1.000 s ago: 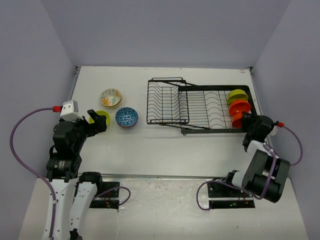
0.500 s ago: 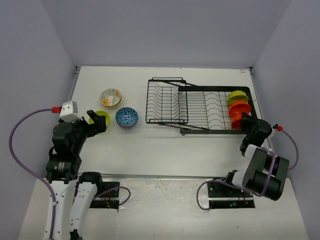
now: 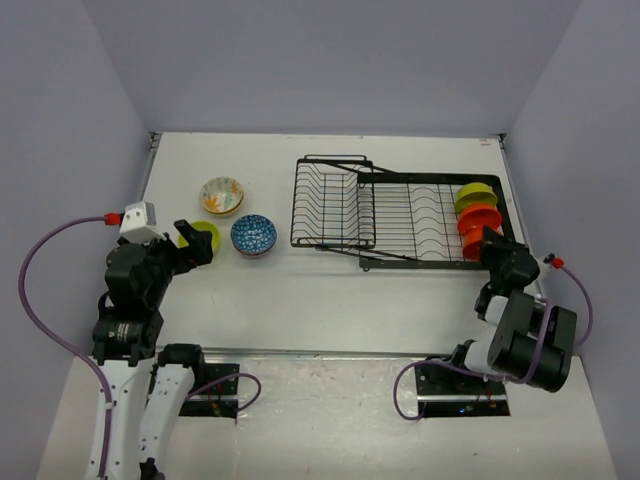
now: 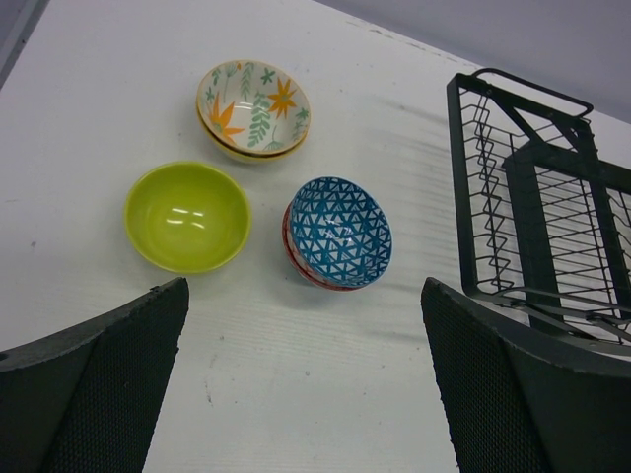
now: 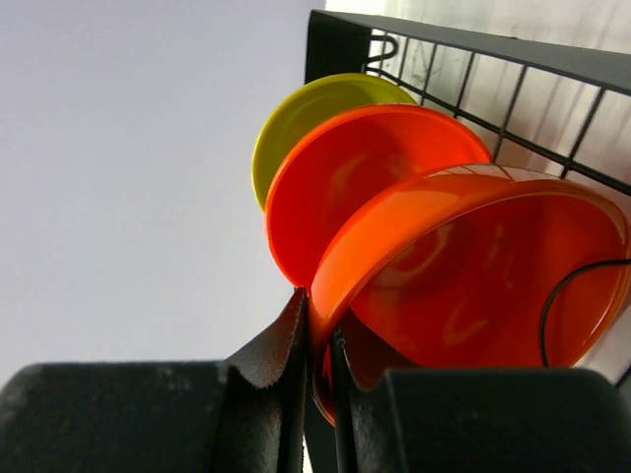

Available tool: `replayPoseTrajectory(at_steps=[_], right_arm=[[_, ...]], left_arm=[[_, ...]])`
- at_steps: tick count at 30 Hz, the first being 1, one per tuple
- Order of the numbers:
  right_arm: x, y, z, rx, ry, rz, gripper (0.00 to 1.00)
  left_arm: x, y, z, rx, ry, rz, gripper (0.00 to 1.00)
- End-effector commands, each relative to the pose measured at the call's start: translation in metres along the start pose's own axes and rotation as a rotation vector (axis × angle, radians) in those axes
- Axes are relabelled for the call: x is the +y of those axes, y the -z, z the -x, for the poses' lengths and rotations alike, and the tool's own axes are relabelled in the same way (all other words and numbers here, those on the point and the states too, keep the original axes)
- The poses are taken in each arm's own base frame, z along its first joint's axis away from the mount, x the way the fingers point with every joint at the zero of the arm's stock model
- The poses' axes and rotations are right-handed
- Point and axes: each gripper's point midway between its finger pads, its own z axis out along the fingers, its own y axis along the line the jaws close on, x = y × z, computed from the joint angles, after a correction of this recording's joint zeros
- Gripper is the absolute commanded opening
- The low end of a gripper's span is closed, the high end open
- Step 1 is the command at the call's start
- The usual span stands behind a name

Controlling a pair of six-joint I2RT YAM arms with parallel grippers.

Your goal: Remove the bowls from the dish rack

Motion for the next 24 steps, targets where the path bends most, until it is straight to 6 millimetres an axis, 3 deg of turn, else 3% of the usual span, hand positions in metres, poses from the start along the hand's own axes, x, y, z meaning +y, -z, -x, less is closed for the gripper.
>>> replayPoseTrajectory(at_steps=[1, 9, 16, 24], right_arm=[[0.042, 0.004, 0.004, -0.011, 0.017, 0.198, 0.0], [0.078, 0.019, -0.003, 0.022, 0.036, 0.426, 0.0], [0.081, 0.024, -0.008, 0.049, 0.03, 0.461, 0.0], [0.119, 0.047, -0.007, 0.041, 0.056, 0.589, 0.0]], left_arm=[[-0.003, -0.005, 0.007, -0.023, -0.023, -0.014, 1.0], [-0.003, -0.006, 0.006, -0.017, -0.023, -0.015, 1.0], [-0.003, -0.007, 0.005, -0.012, -0.023, -0.017, 1.0], [-0.003, -0.007, 0.006, -0.016, -0.023, -0.015, 1.0]])
